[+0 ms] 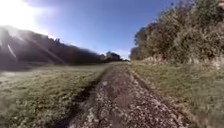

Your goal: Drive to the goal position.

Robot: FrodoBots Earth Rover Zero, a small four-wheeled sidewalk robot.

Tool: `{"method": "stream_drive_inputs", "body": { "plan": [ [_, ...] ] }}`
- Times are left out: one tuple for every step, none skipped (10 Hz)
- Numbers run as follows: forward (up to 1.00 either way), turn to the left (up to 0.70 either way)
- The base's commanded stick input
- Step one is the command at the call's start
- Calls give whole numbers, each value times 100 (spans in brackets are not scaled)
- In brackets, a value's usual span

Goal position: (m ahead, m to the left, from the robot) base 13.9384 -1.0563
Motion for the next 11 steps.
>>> {"method": "stream_drive_inputs", "body": {
  "plan": [
    [85,0],
    [85,0],
    [85,0],
    [85,-1],
    [85,-3],
    [85,-34],
    [85,-34],
    [85,-34],
    [85,-34],
    [85,-34],
    [85,0]
  ]
}}
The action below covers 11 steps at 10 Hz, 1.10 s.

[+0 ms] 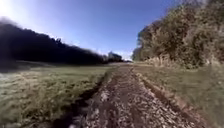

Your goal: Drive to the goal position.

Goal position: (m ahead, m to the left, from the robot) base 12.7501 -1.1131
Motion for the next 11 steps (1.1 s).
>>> {"method": "stream_drive_inputs", "body": {
  "plan": [
    [85,0],
    [85,0],
    [85,0],
    [85,0],
    [85,0],
    [85,-2],
    [85,-14],
    [85,-26],
    [85,0],
    [85,0],
    [85,0]
  ]
}}
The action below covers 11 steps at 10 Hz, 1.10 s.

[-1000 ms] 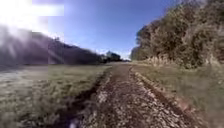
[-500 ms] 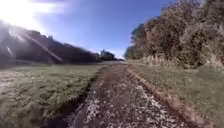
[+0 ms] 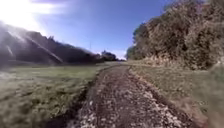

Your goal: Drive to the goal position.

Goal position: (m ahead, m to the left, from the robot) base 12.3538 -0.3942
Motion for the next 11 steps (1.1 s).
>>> {"method": "stream_drive_inputs", "body": {
  "plan": [
    [85,0],
    [85,0],
    [85,0],
    [85,0],
    [85,0],
    [85,0],
    [85,0],
    [85,0],
    [85,0],
    [85,0],
    [85,0]
  ]
}}
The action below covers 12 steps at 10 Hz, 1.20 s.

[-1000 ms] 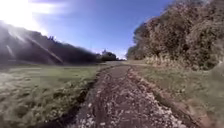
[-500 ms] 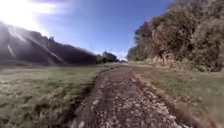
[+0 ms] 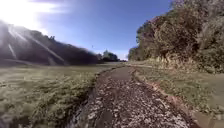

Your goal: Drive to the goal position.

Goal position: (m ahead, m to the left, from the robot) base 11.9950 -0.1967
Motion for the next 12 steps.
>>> {"method": "stream_drive_inputs", "body": {
  "plan": [
    [85,0],
    [85,0],
    [85,0],
    [85,0],
    [85,0],
    [85,0],
    [85,0],
    [85,0],
    [85,0],
    [85,0],
    [85,0],
    [85,0]
  ]
}}
